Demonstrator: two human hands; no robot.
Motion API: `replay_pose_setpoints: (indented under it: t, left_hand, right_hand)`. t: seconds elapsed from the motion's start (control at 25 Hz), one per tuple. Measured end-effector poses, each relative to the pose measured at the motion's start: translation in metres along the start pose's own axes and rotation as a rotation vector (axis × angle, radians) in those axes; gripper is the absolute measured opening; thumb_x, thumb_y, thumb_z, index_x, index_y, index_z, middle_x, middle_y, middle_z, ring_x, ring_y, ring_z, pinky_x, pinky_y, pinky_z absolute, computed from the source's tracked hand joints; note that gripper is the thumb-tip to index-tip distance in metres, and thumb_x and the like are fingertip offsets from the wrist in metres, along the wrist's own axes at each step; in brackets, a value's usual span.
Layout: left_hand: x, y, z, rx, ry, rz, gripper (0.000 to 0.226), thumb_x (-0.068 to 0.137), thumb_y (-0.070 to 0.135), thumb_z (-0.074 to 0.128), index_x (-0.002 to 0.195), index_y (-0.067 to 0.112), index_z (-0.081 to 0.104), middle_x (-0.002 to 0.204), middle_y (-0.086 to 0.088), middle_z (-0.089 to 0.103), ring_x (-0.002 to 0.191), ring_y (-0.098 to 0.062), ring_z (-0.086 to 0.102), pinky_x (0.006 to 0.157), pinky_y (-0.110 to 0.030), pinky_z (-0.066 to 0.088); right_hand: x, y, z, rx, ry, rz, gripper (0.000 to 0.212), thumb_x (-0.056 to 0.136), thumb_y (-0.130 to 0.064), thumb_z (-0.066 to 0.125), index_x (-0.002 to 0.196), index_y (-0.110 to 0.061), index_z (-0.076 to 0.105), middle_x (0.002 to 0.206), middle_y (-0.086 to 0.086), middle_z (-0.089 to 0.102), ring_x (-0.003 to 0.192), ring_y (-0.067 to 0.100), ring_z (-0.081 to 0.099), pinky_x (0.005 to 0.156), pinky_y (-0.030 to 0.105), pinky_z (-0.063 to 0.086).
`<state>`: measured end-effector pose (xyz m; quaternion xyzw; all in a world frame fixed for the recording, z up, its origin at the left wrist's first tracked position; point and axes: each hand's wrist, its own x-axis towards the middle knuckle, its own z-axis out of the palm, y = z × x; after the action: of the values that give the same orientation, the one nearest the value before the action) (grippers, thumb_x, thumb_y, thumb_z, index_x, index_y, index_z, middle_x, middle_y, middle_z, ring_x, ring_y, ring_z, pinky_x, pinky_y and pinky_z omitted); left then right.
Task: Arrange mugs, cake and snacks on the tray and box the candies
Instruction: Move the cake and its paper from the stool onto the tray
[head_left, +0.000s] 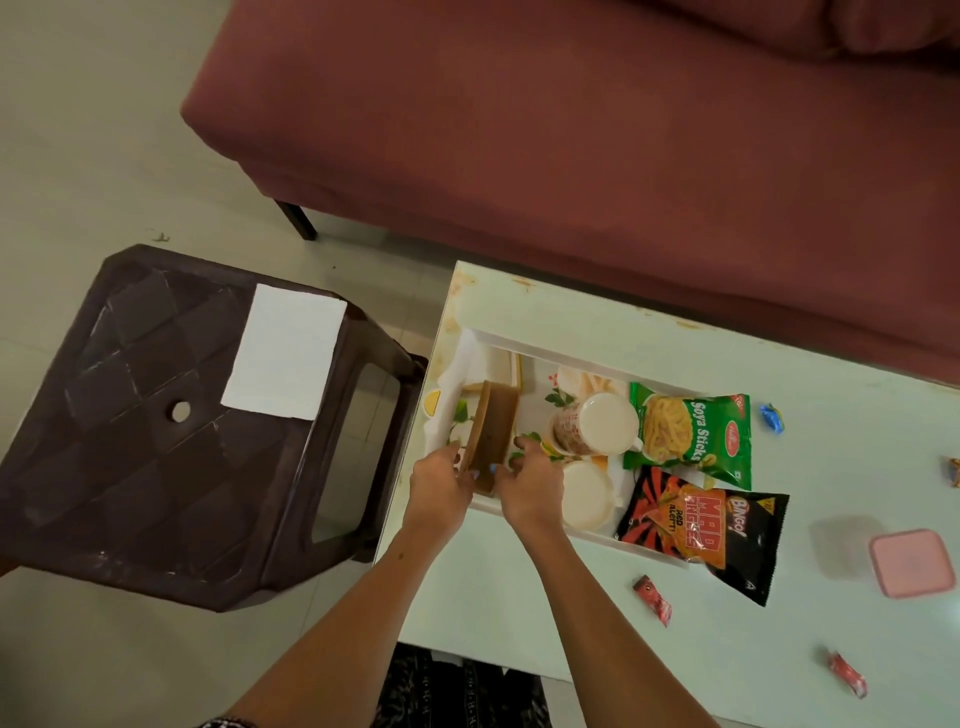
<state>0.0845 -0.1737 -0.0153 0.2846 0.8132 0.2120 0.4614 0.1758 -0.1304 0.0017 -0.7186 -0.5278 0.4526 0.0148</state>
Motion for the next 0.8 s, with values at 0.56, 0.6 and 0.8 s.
replay_pose_setpoints:
  t: [0.56, 0.6, 0.8]
  left_hand:
    - [0.025, -0.035, -0.181, -0.190, 0.600, -0.046, 0.032, 0.082, 0.009, 0.066, 0.113, 0.003, 0.062, 0.111, -0.016, 0.062, 0.097, -0.022, 0.059, 0.083, -0.028, 0.048]
    - [0.035, -0.035, -0.191, -0.156, 0.598, -0.056, 0.034, 0.083, 0.011, 0.065, 0.116, 0.003, 0.060, 0.116, -0.015, 0.059, 0.103, -0.024, 0.058, 0.087, -0.031, 0.049]
    - [0.068, -0.039, -0.215, 0.037, 0.527, -0.143, 0.035, 0.082, 0.021, 0.068, 0.112, 0.006, 0.061, 0.123, -0.012, 0.055, 0.108, -0.026, 0.057, 0.087, -0.036, 0.050]
  right_hand:
    - [-0.033, -0.143, 0.087, 0.227, -0.147, -0.135, 0.031, 0.082, -0.026, 0.070, 0.108, -0.013, 0.064, 0.093, -0.004, 0.065, 0.082, 0.006, 0.058, 0.063, 0.007, 0.038]
    - [-0.031, -0.152, 0.097, 0.210, -0.150, -0.121, 0.033, 0.081, -0.026, 0.071, 0.110, -0.012, 0.063, 0.096, -0.001, 0.065, 0.084, 0.008, 0.057, 0.064, 0.009, 0.039]
    - [-0.020, -0.175, 0.129, 0.111, -0.111, -0.049, 0.036, 0.082, -0.027, 0.070, 0.111, -0.009, 0.058, 0.106, 0.005, 0.064, 0.088, 0.014, 0.058, 0.050, 0.008, 0.030]
